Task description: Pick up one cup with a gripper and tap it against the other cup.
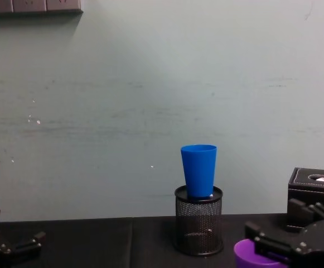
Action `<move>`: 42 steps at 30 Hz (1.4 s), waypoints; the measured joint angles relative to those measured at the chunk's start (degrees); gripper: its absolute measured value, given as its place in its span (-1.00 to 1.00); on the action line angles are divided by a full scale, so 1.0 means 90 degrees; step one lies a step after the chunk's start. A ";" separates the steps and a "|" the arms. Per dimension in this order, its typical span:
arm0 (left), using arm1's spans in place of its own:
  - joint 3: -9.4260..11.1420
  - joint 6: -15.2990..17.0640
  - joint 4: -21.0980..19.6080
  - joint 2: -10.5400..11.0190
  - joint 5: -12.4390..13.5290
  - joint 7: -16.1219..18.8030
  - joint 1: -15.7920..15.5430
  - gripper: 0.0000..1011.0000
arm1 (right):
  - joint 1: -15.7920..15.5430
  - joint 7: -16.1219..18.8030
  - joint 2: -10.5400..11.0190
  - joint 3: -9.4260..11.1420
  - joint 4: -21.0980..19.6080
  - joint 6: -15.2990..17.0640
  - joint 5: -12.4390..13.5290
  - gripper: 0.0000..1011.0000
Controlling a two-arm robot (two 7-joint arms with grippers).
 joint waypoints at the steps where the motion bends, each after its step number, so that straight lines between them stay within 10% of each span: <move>1: 0.0000 0.0000 0.0000 0.0000 0.0000 0.0000 0.0000 1.00 | -0.0020 -0.0035 -0.0017 0.0030 -0.0007 -0.0036 -0.0004 0.98; 24: 0.0000 0.0000 0.0000 0.0000 0.0000 0.0000 0.0000 1.00 | -0.0649 -0.0930 -0.0456 0.0864 -0.0396 0.0115 -0.0497 0.98; 42: 0.0000 0.0000 0.0000 0.0000 0.0000 0.0000 0.0000 1.00 | -0.0607 -0.0776 -0.0868 0.1265 0.0225 0.0298 -0.0046 0.98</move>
